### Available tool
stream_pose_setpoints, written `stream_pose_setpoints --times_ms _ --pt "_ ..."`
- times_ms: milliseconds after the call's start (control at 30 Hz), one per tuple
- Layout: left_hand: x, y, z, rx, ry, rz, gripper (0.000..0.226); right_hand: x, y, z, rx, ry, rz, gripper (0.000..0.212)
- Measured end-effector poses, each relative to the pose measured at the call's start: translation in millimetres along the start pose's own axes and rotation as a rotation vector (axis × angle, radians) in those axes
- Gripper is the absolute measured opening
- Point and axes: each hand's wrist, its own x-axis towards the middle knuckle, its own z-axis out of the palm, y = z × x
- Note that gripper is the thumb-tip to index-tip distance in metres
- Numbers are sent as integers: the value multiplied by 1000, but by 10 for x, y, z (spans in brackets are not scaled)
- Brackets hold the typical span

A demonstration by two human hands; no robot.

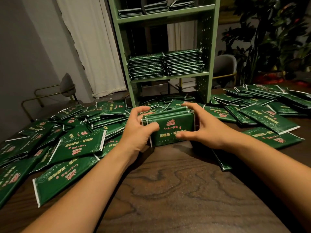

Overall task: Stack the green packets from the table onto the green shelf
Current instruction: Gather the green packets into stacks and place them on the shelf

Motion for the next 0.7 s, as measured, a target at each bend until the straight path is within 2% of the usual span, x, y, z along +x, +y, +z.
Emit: stream_pose_setpoints --times_ms 133,233,300,400,533,700 --pt "-35 -31 81 109 -4 -14 56 -8 22 21 -47 -6 21 84" --pt "-38 -48 94 260 -46 -74 54 -13 5 51 -125 -64 43 68" --pt "-32 -58 84 280 -55 -110 53 -11 13 30 -132 -80 64 55" --pt "-23 -48 80 294 -35 -119 65 -10 5 4 -178 -20 43 38" --pt "-16 -64 90 292 -10 -96 26 21 79 -9 -123 86 46 44" --pt "-99 -50 149 302 -46 4 18 23 85 -28 8 144 63 38"
